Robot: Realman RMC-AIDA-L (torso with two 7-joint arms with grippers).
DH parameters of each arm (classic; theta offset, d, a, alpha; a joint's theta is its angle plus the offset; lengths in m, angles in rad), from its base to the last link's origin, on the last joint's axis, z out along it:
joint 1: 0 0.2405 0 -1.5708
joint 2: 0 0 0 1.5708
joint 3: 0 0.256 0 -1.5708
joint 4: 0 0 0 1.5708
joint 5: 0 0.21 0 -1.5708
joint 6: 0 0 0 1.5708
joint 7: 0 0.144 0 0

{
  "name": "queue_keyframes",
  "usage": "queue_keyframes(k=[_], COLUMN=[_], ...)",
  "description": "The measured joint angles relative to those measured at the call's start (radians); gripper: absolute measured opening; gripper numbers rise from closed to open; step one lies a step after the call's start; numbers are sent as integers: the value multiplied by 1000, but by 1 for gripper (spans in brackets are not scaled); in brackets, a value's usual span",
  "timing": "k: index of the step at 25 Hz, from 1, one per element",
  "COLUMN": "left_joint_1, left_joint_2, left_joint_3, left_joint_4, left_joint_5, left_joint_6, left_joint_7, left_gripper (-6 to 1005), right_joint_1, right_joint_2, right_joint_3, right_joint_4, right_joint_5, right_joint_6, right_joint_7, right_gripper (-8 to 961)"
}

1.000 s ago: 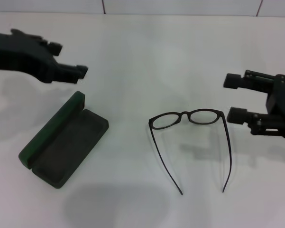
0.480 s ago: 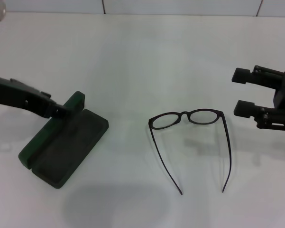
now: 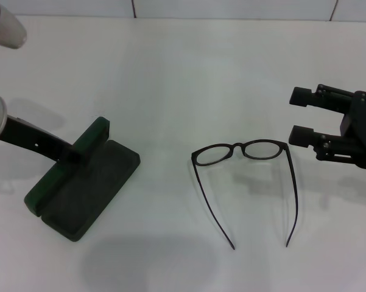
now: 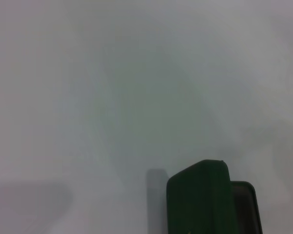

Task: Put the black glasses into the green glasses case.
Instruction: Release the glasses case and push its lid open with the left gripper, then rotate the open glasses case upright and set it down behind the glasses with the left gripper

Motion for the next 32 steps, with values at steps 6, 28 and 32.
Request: queue_keyframes(k=[6, 28, 32], left_joint_1=[-15, -72, -108], left_joint_2=[2, 1, 0], left_joint_3=[20, 96, 212], left_joint_4=[-31, 120, 121], left_joint_5=[6, 52, 53], left_joint_6=[5, -80, -225], left_joint_7=[4, 164, 315], left_gripper=[690, 210, 210], right_joint_1=[0, 6, 20], right_joint_2=[0, -10, -19], right_joint_3=[0, 0, 0], right_joint_4=[0, -14, -15], right_joint_5=[-1, -60, -139], right_joint_6=[5, -91, -239], right_joint_7=[-1, -8, -6], right_gripper=[762, 761, 760])
